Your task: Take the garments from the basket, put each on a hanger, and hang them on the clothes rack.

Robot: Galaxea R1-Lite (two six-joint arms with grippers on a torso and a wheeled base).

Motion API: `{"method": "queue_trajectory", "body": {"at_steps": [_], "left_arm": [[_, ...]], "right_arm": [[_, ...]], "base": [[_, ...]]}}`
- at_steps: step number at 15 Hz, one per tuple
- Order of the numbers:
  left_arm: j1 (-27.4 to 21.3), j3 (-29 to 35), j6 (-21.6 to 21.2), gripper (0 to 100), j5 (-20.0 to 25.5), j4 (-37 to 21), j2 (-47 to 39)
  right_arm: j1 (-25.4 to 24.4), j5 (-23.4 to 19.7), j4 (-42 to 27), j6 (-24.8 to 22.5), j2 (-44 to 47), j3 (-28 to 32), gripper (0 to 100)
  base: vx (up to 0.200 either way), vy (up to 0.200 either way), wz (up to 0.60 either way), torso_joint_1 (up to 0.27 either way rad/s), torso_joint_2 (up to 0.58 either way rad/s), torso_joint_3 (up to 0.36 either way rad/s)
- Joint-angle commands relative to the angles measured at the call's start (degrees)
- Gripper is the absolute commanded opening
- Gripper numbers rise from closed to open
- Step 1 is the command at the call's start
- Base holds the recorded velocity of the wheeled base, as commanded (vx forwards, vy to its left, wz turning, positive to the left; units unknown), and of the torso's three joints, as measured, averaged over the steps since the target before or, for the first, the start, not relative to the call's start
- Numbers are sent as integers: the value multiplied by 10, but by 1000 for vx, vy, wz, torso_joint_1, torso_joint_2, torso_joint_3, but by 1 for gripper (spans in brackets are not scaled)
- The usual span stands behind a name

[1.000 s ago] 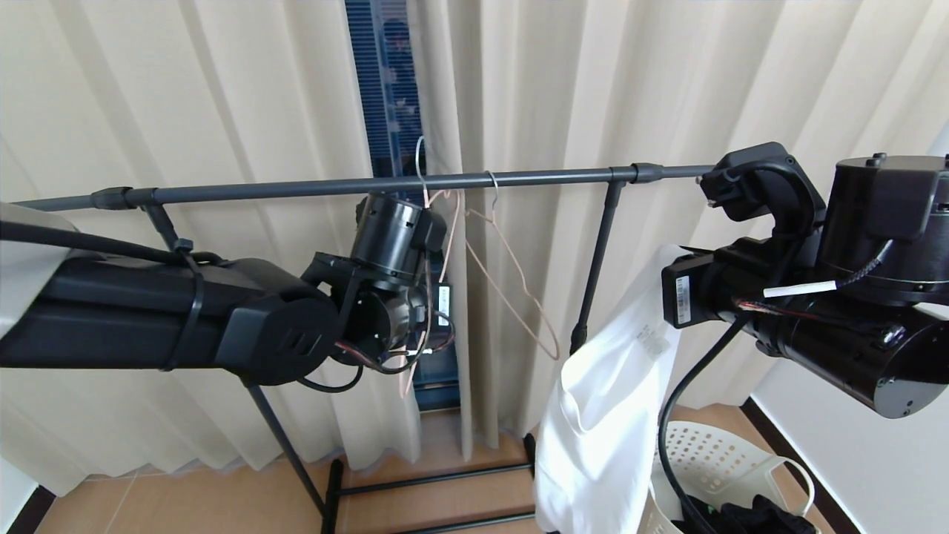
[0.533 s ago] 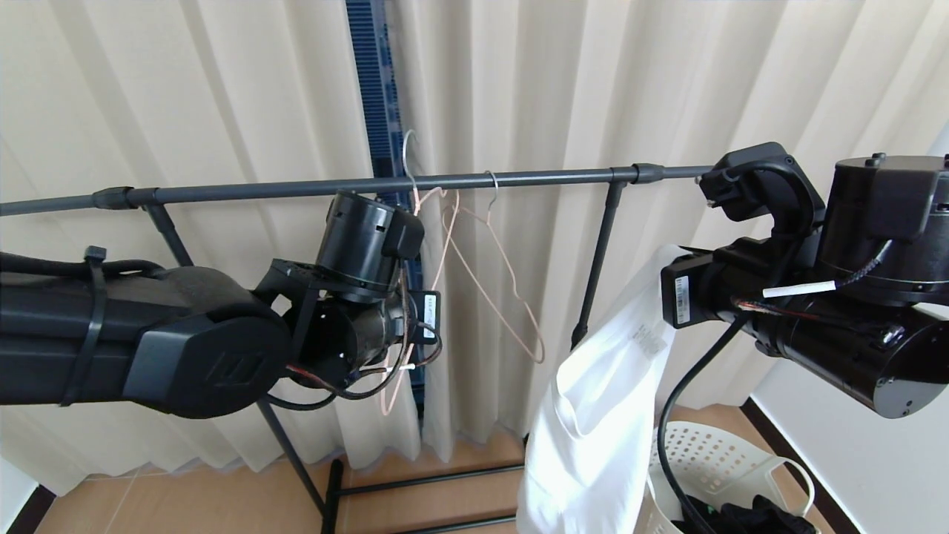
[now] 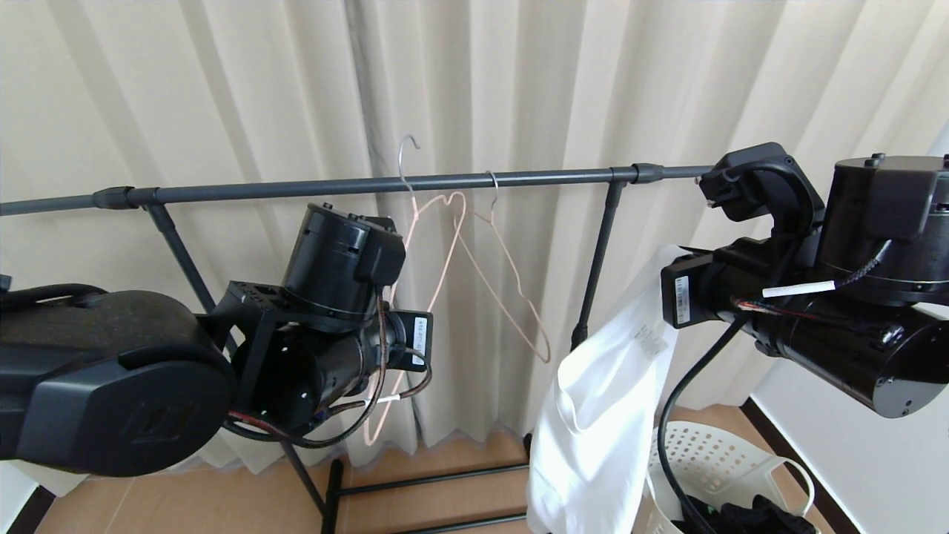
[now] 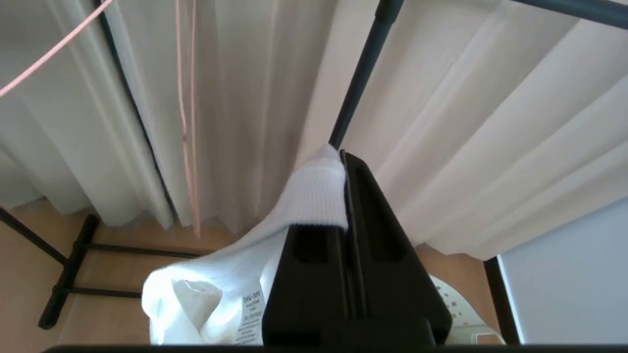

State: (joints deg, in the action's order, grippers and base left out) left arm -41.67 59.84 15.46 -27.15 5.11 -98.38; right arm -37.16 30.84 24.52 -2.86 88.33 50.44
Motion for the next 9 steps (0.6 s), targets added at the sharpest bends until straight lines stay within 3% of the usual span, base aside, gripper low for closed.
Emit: {"method": "queue_trajectory", "body": {"at_steps": [1,9], "left_arm": [[-8,-10,-3,0,0,0,12],[-24,-46,-9,0,1,0,48]], "right_arm": [[0,0,0,0,1,0,0],[0,0,0,0,0,0,0]], "base": [[0,0,0,0,0,0],[0,0,0,0,0,0]]}}
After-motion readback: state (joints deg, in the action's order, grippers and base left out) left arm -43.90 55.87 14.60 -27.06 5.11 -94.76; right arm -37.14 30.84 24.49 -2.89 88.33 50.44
